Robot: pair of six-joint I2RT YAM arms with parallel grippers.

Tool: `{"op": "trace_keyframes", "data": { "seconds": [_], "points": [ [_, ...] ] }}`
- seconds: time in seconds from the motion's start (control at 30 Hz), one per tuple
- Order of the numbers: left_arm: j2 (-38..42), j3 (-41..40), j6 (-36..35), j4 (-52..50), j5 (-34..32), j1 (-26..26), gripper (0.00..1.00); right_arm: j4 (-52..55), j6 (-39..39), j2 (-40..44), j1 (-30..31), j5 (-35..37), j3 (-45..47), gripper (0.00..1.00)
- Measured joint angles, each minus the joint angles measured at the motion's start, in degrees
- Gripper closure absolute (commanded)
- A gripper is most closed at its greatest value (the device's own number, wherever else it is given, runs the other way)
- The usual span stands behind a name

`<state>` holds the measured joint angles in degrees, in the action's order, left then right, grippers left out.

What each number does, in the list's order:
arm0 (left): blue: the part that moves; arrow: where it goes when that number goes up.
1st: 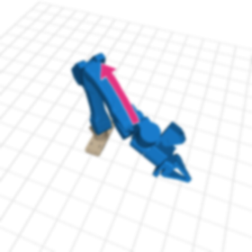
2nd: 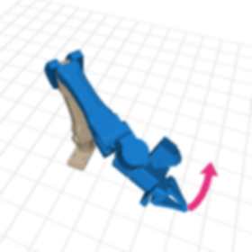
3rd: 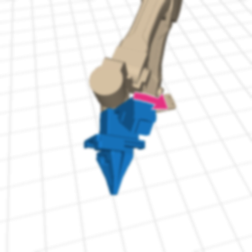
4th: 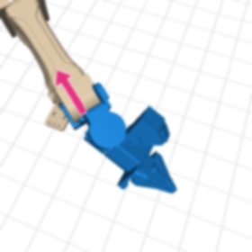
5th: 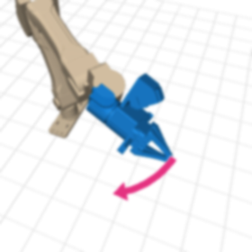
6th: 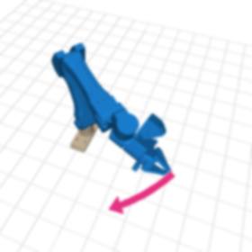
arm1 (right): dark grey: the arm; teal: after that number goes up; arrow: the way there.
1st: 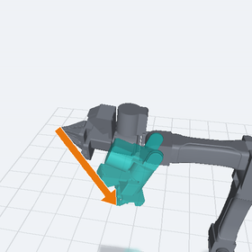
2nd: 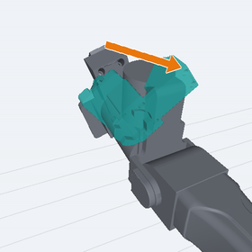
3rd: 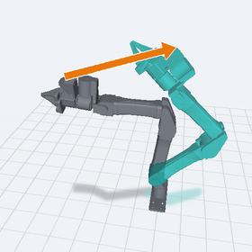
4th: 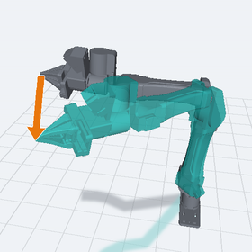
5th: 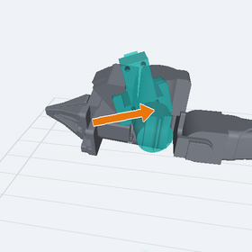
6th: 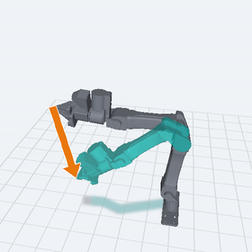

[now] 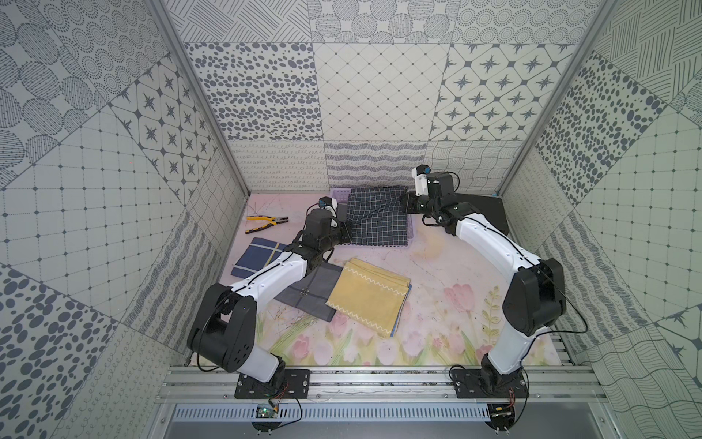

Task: Put the folded pillowcase in the basket
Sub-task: Place the pillowcase in the basket.

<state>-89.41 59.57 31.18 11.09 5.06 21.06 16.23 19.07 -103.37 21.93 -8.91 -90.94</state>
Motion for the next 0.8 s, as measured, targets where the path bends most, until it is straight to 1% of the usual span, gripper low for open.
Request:
{"op": "trace_keyframes", "data": {
  "seconds": [0.27, 0.47, 0.63, 0.8],
  "points": [
    [-9.8, 6.8, -1.7, 3.2, 1.4, -3.6, 1.00, -1.2, -1.2, -12.9, -1.0, -1.2, -13.1, 1.00],
    [-16.8, 11.4, -2.0, 4.6, 2.3, -5.8, 1.00, -1.0, -1.4, -21.0, -1.5, -2.1, -21.3, 1.00],
    [-21.5, 14.7, -2.2, 4.8, 2.9, -6.5, 1.00, -0.9, -1.4, -25.0, -2.0, -2.4, -24.5, 1.00],
    [-24.6, 16.5, -2.2, 5.0, 3.7, -6.6, 1.00, -0.6, -1.3, -26.5, -2.5, -2.8, -25.0, 1.00]
  ]
}}
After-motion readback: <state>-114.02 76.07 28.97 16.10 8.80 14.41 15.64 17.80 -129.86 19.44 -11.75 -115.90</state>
